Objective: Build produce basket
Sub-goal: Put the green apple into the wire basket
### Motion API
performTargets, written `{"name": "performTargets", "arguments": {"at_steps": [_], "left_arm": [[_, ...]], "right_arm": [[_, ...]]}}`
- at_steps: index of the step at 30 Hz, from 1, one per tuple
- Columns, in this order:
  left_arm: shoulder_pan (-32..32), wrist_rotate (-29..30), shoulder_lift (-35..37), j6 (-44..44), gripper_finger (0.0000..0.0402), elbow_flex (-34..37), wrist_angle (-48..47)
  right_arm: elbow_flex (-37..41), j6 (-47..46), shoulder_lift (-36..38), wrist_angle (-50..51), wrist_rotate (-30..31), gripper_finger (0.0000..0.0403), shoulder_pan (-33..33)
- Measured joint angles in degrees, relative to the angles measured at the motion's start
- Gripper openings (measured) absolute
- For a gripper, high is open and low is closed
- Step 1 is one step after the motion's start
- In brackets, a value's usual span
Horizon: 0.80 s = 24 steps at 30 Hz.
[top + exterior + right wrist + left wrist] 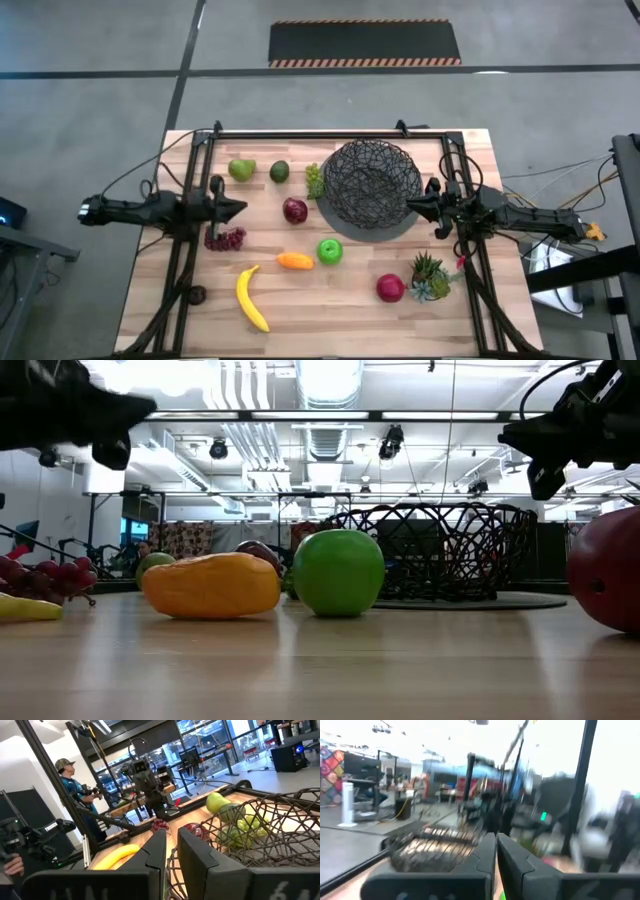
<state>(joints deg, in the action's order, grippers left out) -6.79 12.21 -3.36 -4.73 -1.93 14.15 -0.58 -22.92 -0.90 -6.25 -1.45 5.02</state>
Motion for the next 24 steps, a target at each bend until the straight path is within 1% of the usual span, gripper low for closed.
{"name": "performTargets", "arguments": {"at_steps": [4,6,11,17,20,24], "left_arm": [[0.00,-0.13,0.09,-1.01,0.0000,0.00,8.88],[0.00,-0.17,0.04,-0.95,0.0000,0.00,11.35],[0.00,-0.15,0.00,0.90,0.0000,0.00,12.41],[0.02,0.02,0.00,8.25,0.0000,0.00,12.41],[0.02,0.07,0.00,8.16,0.0000,0.00,12.88],[0.02,0.07,0.00,8.18,0.0000,0.00,19.55]], "right_arm": [[0.02,0.24,-0.01,-0.16,0.15,0.0038,0.00],[0.00,0.39,0.00,-0.68,0.61,0.0038,0.00],[0.00,2.68,-0.84,-4.25,7.71,0.0038,0.00],[0.01,7.37,-6.02,-18.38,8.03,0.0038,0.00],[0.02,9.41,-9.84,-24.72,7.50,0.0038,-0.02],[-0.02,10.84,-15.57,-30.81,7.43,0.0038,-0.02]]}}
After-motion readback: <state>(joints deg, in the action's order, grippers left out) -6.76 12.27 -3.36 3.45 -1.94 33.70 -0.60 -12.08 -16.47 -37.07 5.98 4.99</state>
